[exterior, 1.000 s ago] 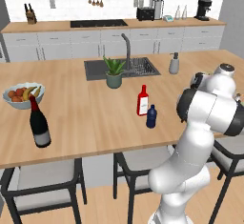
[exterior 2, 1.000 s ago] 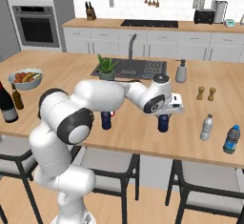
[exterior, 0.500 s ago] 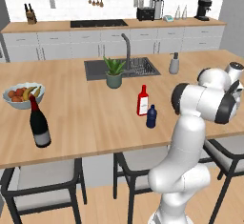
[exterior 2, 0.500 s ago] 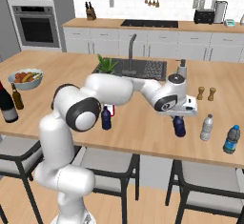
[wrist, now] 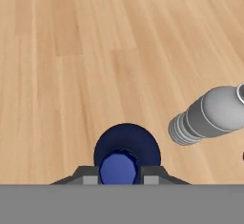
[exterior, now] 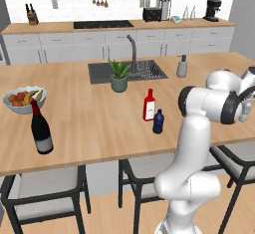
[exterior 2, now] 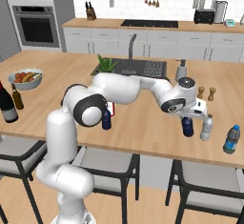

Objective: Move the plastic bottles in the middle to the plastics group, and the glass bottles in the middle to the glass group.

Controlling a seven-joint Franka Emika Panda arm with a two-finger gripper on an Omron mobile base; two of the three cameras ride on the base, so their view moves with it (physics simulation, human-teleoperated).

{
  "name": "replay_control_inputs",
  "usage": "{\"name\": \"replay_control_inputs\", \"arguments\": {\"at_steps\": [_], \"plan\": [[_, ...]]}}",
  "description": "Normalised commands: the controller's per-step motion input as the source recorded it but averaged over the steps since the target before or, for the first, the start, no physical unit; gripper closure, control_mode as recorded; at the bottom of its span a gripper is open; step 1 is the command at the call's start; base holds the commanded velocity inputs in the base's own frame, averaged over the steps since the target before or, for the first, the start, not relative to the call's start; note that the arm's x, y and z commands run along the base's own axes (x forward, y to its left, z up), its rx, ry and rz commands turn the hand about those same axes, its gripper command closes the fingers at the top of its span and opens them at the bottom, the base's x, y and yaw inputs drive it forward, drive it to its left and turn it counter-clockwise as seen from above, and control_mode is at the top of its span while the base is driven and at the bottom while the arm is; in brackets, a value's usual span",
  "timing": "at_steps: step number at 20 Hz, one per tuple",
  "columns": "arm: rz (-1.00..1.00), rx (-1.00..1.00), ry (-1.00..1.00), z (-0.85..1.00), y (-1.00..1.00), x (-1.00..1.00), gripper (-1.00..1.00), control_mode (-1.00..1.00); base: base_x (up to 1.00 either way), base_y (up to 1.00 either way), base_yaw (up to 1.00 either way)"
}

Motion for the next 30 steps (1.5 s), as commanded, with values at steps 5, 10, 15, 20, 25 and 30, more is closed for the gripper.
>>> {"name": "replay_control_inputs", "arguments": {"at_steps": [5, 10, 15, 20, 25, 30], "plan": [[-0.06, 0.05, -0.07, 0.0, -0.18, 0.33, 1.0, -1.0, 0.0, 0.0, 0.0], [0.0, 0.05, 0.0, -0.02, -0.03, 0.1, 1.0, -1.0, 0.0, 0.0, 0.0], [0.0, 0.05, 0.01, -0.07, 0.0, 0.13, 1.0, -1.0, 0.0, 0.0, 0.0], [0.0, 0.01, 0.01, -0.42, 0.0, 0.04, 1.0, -1.0, 0.0, 0.0, 0.0], [0.0, 0.0, 0.0, -0.42, 0.0, 0.0, 1.0, -1.0, 0.0, 0.0, 0.0], [0.0, 0.0, 0.0, -0.02, 0.01, 0.0, -1.0, -1.0, 0.0, 0.0, 0.0]]}}
